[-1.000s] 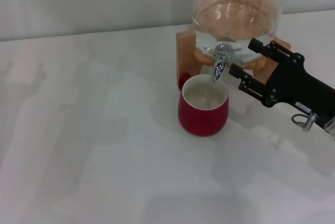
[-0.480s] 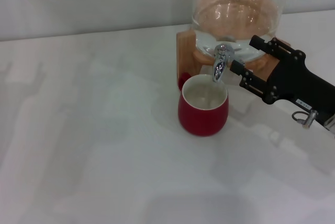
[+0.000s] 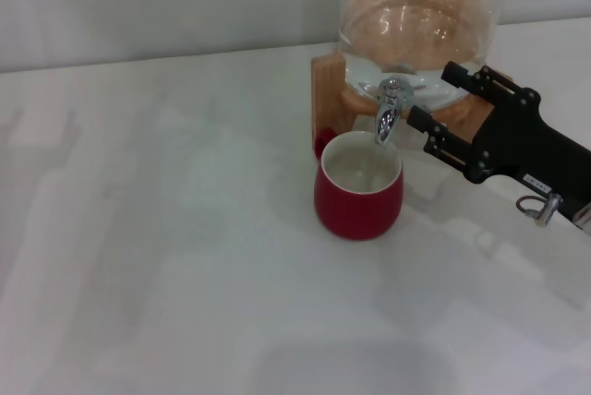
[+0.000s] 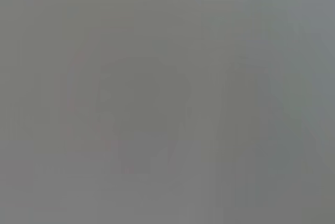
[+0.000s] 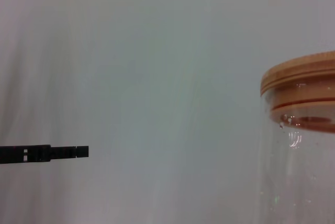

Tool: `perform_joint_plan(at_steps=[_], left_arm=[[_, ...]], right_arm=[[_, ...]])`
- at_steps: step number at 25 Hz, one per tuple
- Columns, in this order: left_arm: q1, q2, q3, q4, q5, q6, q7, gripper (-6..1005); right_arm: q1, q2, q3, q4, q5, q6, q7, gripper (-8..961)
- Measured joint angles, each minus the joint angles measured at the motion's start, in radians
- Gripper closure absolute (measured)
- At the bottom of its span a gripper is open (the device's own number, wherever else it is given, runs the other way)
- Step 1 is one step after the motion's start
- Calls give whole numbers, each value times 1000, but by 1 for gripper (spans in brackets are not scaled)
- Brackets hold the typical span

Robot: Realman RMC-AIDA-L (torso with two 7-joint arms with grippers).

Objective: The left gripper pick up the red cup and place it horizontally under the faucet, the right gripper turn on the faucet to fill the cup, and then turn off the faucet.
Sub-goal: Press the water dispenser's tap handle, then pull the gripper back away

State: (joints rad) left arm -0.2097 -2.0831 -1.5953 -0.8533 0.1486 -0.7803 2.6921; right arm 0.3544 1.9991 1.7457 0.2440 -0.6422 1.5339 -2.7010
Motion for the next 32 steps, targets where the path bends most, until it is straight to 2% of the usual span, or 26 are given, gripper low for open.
perform_joint_plan(at_steps=[32], left_arm=[[-10, 2, -2, 0, 0, 1, 1, 199]], right_arm=[[-2, 3, 0, -6, -4, -14, 0, 279]])
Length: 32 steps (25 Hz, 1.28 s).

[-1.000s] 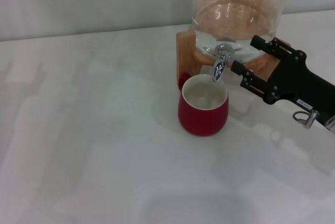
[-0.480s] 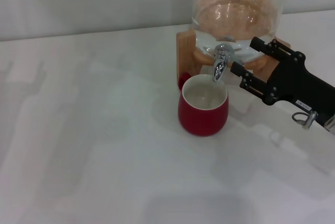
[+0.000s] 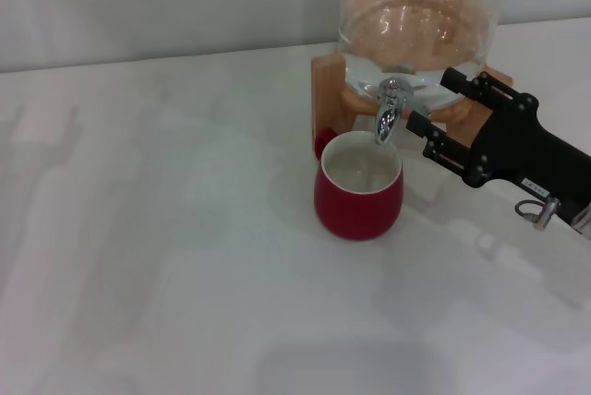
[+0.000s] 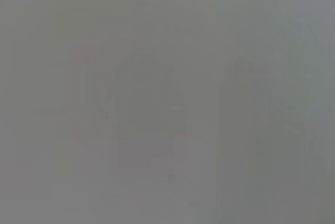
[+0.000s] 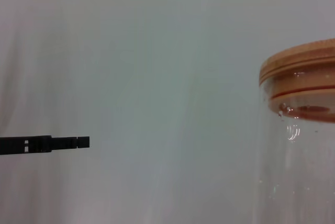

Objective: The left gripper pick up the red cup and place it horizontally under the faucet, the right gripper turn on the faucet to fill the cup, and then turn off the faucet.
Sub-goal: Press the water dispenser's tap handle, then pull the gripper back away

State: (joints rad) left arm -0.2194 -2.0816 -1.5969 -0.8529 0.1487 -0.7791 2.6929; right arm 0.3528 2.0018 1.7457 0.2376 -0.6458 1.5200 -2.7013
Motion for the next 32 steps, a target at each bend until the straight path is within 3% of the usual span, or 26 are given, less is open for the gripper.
perform_joint_plan(at_steps=[32], left_arm=[[-6, 0, 0, 0, 0, 14, 5, 199]], right_arm=[[2, -3, 0, 3, 1, 0, 4, 279]])
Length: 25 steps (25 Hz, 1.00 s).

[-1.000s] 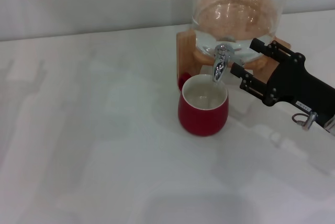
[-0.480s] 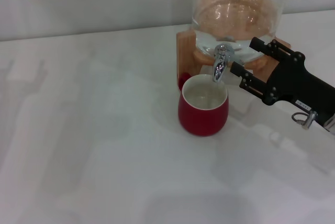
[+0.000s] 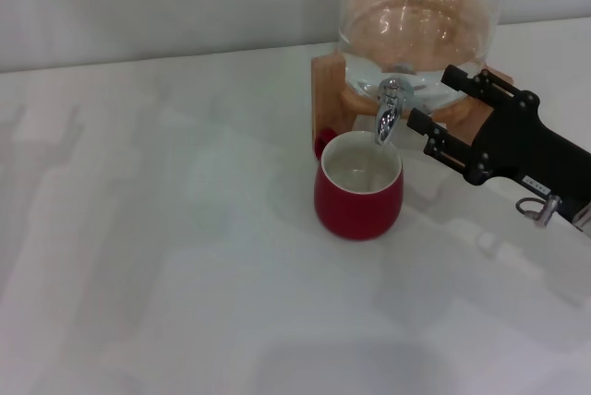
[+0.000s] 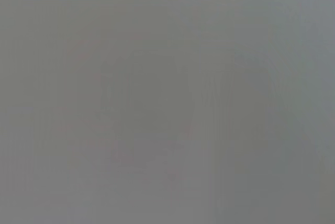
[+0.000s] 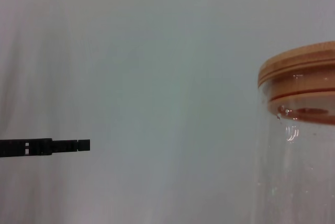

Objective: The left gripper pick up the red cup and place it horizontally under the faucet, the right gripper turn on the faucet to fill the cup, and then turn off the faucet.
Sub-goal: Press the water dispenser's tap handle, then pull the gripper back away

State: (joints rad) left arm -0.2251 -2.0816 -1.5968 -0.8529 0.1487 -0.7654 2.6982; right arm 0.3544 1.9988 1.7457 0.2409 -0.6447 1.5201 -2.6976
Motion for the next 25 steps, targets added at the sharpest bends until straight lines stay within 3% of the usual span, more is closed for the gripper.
perform_joint_plan(at_steps=[25], left_arm=[[0, 0, 0, -2, 11, 0, -5, 199]], right_arm=[[0, -3, 2, 0, 7, -12, -5, 279]])
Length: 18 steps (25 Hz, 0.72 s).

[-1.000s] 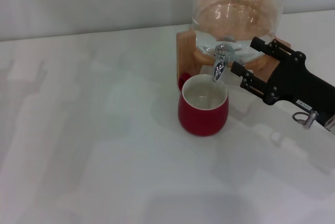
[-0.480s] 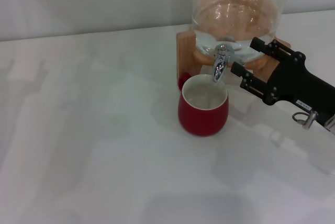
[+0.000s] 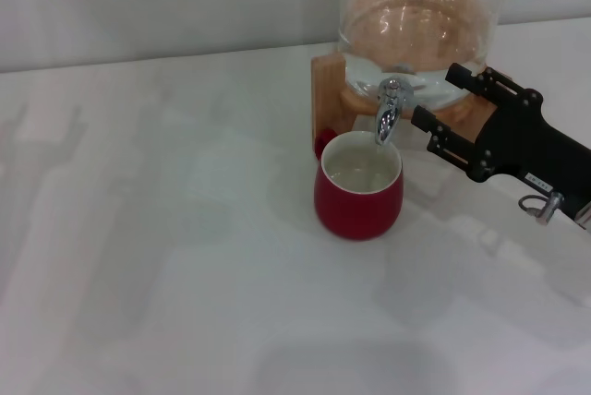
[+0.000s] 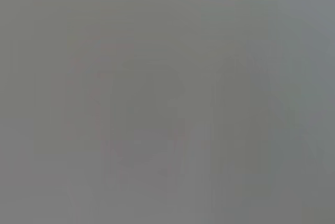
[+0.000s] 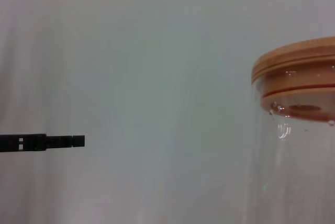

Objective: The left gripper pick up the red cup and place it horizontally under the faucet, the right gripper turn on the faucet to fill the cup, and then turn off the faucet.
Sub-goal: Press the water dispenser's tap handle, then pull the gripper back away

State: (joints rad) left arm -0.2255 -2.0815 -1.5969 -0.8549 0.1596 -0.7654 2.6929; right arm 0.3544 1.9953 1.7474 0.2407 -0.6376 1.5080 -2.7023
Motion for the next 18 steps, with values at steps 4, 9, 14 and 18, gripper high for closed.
perform_joint_plan(at_steps=[4, 9, 14, 18], left_arm=[[2, 0, 0, -1, 0, 0, 0, 199], [5, 0, 0, -1, 0, -2, -1, 199], [6, 0, 0, -1, 0, -4, -1, 199], [7, 0, 1, -2, 0, -5, -1, 199]], right_arm=[[0, -1, 1, 2, 1, -15, 0, 279], [-1, -2, 14, 3, 1, -24, -1, 279], [-4, -4, 34, 3, 1, -25, -2, 279], [-7, -6, 38, 3, 2, -25, -2, 279]])
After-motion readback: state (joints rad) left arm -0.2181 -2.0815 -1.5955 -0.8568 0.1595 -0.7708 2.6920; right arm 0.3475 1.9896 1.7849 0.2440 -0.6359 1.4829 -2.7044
